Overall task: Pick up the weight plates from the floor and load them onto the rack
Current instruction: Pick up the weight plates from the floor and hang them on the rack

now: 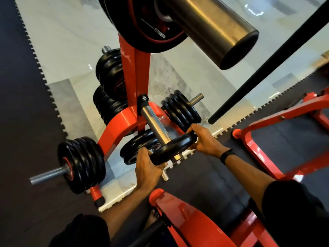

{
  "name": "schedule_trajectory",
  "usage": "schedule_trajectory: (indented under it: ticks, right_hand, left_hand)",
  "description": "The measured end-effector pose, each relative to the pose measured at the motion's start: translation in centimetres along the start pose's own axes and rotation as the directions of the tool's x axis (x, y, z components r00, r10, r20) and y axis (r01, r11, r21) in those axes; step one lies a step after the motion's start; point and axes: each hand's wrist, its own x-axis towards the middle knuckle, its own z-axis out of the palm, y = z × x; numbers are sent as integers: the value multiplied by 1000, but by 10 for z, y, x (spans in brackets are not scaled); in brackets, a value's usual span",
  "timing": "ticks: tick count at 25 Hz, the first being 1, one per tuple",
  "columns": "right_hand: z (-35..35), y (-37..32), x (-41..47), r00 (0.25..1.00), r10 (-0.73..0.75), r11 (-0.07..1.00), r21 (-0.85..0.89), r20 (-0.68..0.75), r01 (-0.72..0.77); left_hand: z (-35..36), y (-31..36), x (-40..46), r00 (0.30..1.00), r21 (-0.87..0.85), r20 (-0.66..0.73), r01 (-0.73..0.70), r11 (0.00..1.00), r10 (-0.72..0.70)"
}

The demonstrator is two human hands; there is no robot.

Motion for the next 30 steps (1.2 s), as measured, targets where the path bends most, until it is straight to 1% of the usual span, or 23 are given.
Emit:
schedule_trajectory:
  ticks: [2, 3, 4, 5, 6, 7, 9, 10, 11, 13, 14, 16, 18, 19, 21, 23, 24, 25, 27, 30]
  right_hand:
    - [-2, -6, 29, 999, -21, 1000, 5, 27, 21]
    - [-3, -11, 45, 999, -31, 1000, 2, 12, 31]
    - [-3, -17, 62, 999, -43, 999, -24, -20, 43]
    - [-2, -26, 81, 996, -55, 995, -85, -65, 50]
    - [0, -35, 99, 992, -47, 986, -162, -116, 28]
    - [5, -44, 114, 984, -11, 974, -226, -175, -30]
    - [14, -65, 135, 959, 69, 952, -268, -275, -145]
    - [18, -73, 139, 952, 81, 941, -293, -295, -171]
    - [21, -76, 139, 951, 91, 934, -306, -296, -185]
    - [21, -72, 133, 945, 116, 938, -278, -305, -205]
    - [21, -66, 128, 939, 147, 942, -246, -310, -228]
    - [20, -62, 119, 932, 205, 950, -169, -301, -263]
    - [23, -67, 108, 935, 220, 960, -109, -278, -258]
    - [26, -71, 104, 939, 213, 966, -88, -271, -244]
    - [33, -87, 96, 943, 206, 973, -43, -262, -225]
    - [48, -115, 89, 950, 194, 981, 24, -246, -194]
    - [57, -133, 88, 953, 186, 982, 73, -238, -174]
    - [67, -155, 87, 958, 175, 981, 118, -226, -151]
    - [92, -204, 88, 973, 154, 973, 198, -174, -118]
    - [134, -286, 98, 992, 125, 937, 326, 22, -125]
  left_hand:
    - [-8, 2, 24, 999, 4, -53, -8, 1000, 8]
    - [-12, 3, 40, 997, 36, -72, -23, 999, 26]
    - [-16, 5, 57, 995, 96, -89, -34, 995, 43]
    - [-21, 8, 74, 992, 174, -116, -21, 985, 42]
    - [-27, 13, 93, 988, 243, -152, 19, 970, 19]
    - [-33, 18, 110, 980, 278, -196, 73, 958, -18]
    - [-43, 26, 134, 954, 249, -281, 181, 952, -108]
    - [-45, 29, 136, 944, 209, -301, 206, 956, -137]
    - [-44, 30, 134, 942, 168, -303, 200, 965, -143]
    - [-44, 27, 124, 951, 124, -295, 136, 983, -94]
    - [-46, 24, 120, 953, 119, -289, 130, 984, -91]
    - [-58, 17, 117, 955, 126, -267, 164, 978, -126]
    - [-72, 9, 115, 965, 136, -207, 191, 972, -161]
    - [-78, 4, 113, 974, 122, -151, 187, 975, -168]
    - [-94, -2, 104, 985, 2, 14, 170, 985, -170]
    - [-118, -12, 94, 968, -126, 168, 209, 970, -187]
    - [-134, -19, 90, 959, -161, 205, 231, 959, -197]
    - [-152, -28, 87, 954, -193, 218, 247, 950, -204]
    - [-193, -51, 82, 958, -226, 194, 255, 940, -213]
    - [-272, -88, 72, 973, -224, 120, 222, 949, -199]
